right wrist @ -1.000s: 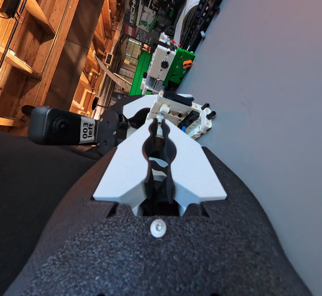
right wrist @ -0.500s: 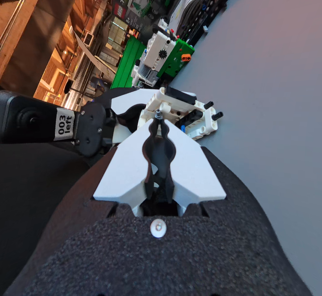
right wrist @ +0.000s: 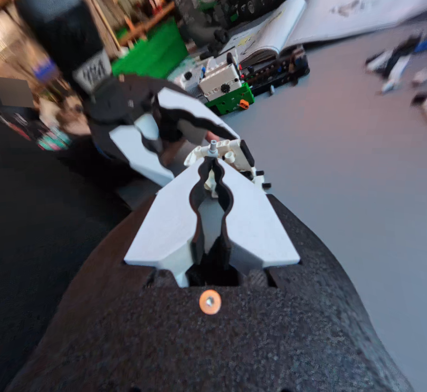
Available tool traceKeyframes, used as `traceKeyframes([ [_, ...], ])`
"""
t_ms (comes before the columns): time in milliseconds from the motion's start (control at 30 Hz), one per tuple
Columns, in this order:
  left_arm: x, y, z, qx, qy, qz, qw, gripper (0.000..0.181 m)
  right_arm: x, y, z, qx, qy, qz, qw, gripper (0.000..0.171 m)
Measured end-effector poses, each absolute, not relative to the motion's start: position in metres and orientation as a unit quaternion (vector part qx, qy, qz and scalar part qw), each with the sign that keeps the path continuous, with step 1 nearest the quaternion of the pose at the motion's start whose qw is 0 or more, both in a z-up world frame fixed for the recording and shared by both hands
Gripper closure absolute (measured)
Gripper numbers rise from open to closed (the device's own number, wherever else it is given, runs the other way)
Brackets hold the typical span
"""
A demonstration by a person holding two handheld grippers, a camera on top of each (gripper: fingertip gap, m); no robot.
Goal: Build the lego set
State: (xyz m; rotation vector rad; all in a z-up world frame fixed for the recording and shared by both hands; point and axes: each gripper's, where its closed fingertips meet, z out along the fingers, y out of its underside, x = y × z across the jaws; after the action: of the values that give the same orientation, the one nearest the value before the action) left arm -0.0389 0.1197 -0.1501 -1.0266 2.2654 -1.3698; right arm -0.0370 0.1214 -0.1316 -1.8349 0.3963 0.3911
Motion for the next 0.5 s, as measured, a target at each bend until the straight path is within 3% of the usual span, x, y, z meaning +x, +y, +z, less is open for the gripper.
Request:
traceKeyframes([
  [167, -0.037, 0.125, -0.092, -0.423, 0.69, -0.582, 0.078, 0.139, -0.043, 0.124, -0.111, -0.825, -0.001, -0.02, 0.564, 0.168],
  [267, -0.044, 0.118, -0.078, -0.438, 0.657, -0.613, 0.018, 0.144, -0.046, 0.127, -0.105, -0.825, -0.061, -0.1, 0.553, 0.168],
  [367, -0.05, 0.115, -0.077, -0.447, 0.642, -0.623, 0.008, 0.16, -0.057, 0.13, -0.097, -0.817, -0.097, -0.136, 0.552, 0.168],
  [500, -0.06, 0.114, -0.079, -0.453, 0.646, -0.614, 0.026, 0.164, -0.059, 0.126, -0.089, -0.809, -0.107, -0.183, 0.549, 0.168],
])
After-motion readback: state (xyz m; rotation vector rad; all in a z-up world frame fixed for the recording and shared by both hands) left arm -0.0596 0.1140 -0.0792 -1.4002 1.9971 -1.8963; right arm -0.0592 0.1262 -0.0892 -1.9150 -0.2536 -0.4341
